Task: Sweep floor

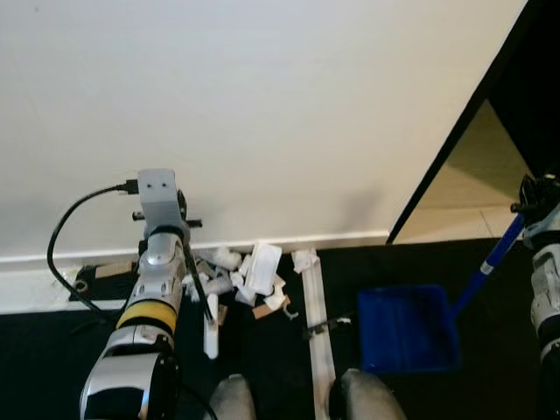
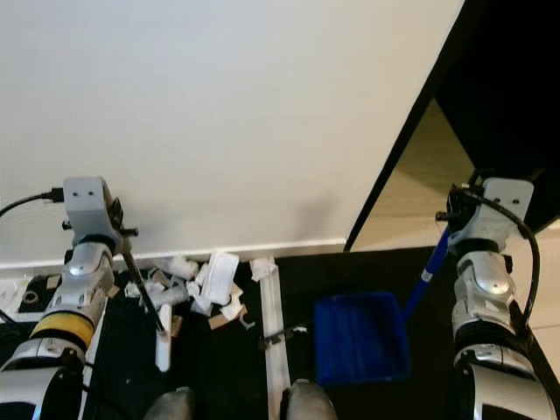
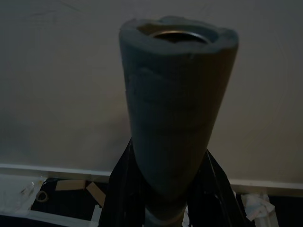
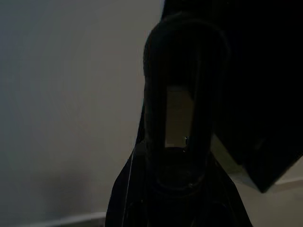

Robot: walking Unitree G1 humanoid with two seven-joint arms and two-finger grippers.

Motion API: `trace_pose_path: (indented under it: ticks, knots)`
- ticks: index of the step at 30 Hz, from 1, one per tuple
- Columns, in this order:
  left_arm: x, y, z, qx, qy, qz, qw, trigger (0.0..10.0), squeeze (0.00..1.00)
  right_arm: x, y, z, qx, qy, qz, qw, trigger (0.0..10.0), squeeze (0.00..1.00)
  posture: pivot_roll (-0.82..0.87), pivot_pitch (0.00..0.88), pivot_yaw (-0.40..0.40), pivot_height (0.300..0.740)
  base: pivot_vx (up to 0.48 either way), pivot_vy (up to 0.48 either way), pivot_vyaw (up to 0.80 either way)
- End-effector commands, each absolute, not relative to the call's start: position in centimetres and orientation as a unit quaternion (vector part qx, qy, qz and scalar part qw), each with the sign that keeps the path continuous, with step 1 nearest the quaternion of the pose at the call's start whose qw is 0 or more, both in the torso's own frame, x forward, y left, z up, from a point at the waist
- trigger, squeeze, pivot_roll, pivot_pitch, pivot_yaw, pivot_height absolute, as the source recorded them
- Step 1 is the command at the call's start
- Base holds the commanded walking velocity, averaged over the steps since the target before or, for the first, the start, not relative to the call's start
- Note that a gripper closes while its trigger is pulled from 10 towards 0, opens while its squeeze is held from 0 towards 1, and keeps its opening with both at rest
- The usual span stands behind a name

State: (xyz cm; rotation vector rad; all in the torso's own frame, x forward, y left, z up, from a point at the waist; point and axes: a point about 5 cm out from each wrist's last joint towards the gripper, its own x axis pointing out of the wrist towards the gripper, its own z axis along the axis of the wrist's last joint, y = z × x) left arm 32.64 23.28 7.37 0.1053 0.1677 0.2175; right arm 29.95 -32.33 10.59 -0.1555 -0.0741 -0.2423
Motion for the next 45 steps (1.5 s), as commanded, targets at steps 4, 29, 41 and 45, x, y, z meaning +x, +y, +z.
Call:
trace_pose_path:
  ticks: [4, 29, 41, 45]
  knots:
    - [32.5, 25.2, 8.2, 0.071, 0.066, 0.127, 0.987, 10.0, 0.00, 29.8, -32.8, 10.6, -0.103, -0.030, -0.122, 0.987, 10.0, 0.00, 0.06, 0.050, -0.005, 0.740, 0.000, 0.000, 0.00]
    - [32.0, 28.3, 13.4, 0.002, -0.087, 0.121, 0.989, 10.0, 0.00, 28.6, -33.3, 11.2, -0.151, -0.092, -0.161, 0.971, 10.0, 0.00, 0.20, 0.235, 0.065, 0.740, 0.000, 0.000, 0.00]
    - [31.3, 29.5, 14.4, 0.001, -0.105, 0.128, 0.986, 10.0, 0.00, 29.3, -32.0, 11.2, -0.206, -0.085, -0.117, 0.968, 10.0, 0.00, 0.25, 0.282, 0.079, 0.740, 0.000, 0.000, 0.00]
    - [31.3, 29.3, 14.4, -0.014, -0.110, 0.128, 0.985, 10.0, 0.00, 30.0, -30.9, 11.4, -0.170, -0.106, -0.122, 0.972, 10.0, 0.00, 0.24, 0.284, 0.077, 0.740, 0.000, 0.000, 0.00]
